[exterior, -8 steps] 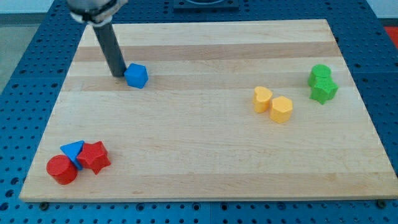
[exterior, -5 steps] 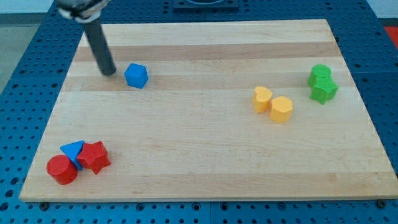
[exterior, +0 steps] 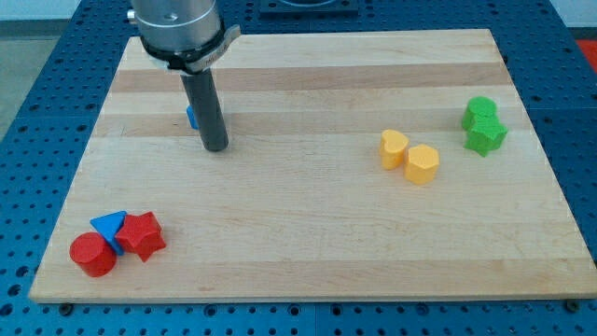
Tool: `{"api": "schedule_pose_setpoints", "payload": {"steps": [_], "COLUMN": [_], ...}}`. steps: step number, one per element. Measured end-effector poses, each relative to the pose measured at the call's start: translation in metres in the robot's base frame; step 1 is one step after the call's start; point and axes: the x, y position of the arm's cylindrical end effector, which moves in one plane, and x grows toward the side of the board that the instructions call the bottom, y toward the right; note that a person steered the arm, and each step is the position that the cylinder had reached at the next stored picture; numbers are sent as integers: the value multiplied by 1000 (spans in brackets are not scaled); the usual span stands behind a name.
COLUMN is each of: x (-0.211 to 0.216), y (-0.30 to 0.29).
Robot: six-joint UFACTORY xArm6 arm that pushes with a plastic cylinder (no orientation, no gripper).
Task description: Push the blue cube to the top left
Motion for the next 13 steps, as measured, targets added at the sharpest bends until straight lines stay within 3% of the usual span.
{"api": "schedule_pose_setpoints", "payload": {"steps": [8, 11, 13], "x": [-99, -112, -97], "y": [-70, -71, -44]}}
